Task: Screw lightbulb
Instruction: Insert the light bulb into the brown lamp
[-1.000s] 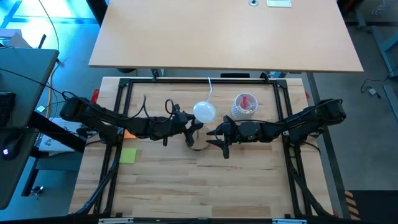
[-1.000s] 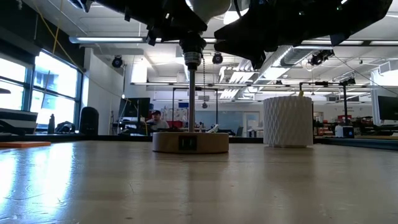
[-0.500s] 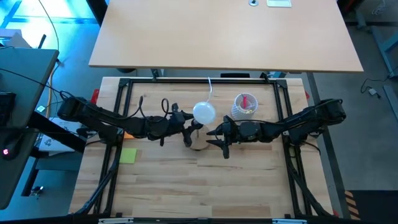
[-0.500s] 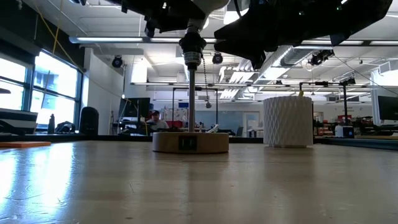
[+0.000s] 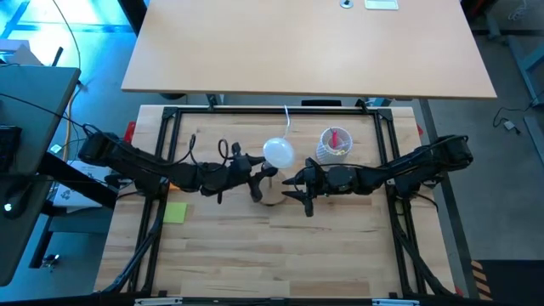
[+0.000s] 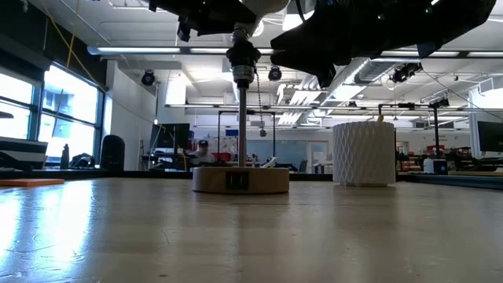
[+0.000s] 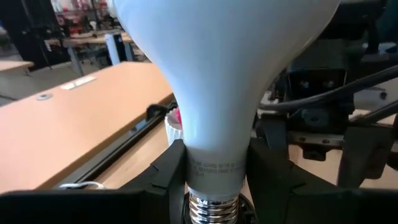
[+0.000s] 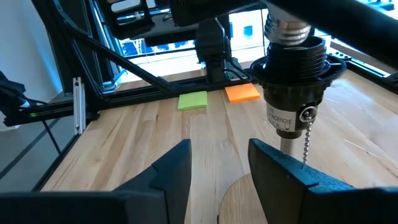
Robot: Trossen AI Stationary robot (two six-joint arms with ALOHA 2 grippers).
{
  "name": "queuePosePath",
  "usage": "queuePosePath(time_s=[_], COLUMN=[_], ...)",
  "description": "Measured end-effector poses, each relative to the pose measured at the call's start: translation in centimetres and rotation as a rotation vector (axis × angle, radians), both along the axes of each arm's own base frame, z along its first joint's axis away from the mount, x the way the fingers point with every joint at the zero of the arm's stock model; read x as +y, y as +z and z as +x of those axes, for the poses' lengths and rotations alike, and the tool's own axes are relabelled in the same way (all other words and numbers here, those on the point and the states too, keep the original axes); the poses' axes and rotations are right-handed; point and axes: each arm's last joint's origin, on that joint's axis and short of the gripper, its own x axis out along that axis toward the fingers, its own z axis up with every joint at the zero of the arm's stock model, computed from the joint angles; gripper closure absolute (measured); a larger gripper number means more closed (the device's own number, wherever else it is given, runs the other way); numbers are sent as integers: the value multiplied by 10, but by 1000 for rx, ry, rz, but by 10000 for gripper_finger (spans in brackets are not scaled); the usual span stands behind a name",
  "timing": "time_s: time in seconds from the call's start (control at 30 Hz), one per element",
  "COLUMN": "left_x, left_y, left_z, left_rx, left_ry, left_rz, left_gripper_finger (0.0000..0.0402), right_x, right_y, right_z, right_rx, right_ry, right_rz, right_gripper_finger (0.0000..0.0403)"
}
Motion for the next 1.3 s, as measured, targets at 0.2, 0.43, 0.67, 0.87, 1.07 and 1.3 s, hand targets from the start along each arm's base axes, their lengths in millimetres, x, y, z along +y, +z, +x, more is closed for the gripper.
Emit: queuePosePath(time_s=[0.2, 0.43, 0.67, 0.87, 1.07, 1.3], left_x=[-1, 5, 14, 22, 28, 27], left_y=[-18, -26, -31, -38, -47, -53], left_z=[-15, -28, -23, -18, -12, -9], left_rx=[-167, -325, -311, -304, -305, -305], left_ry=[-28, -98, -124, -123, -135, -145], left_rz=[2, -15, -34, -53, -99, -97], left_gripper_finger=[280, 280, 280, 280, 280, 280], right_x=[0, 0, -1, -1, -1, -1], right_y=[0, 2, 6, 6, 6, 6], right_z=[0, 0, 1, 1, 1, 1], right_rx=[0, -18, -60, -60, -60, -59], right_ry=[0, -1, -3, -3, -2, -2], right_rz=[0, 3, 5, 8, 5, 3], right_gripper_finger=[247, 247, 247, 247, 247, 247])
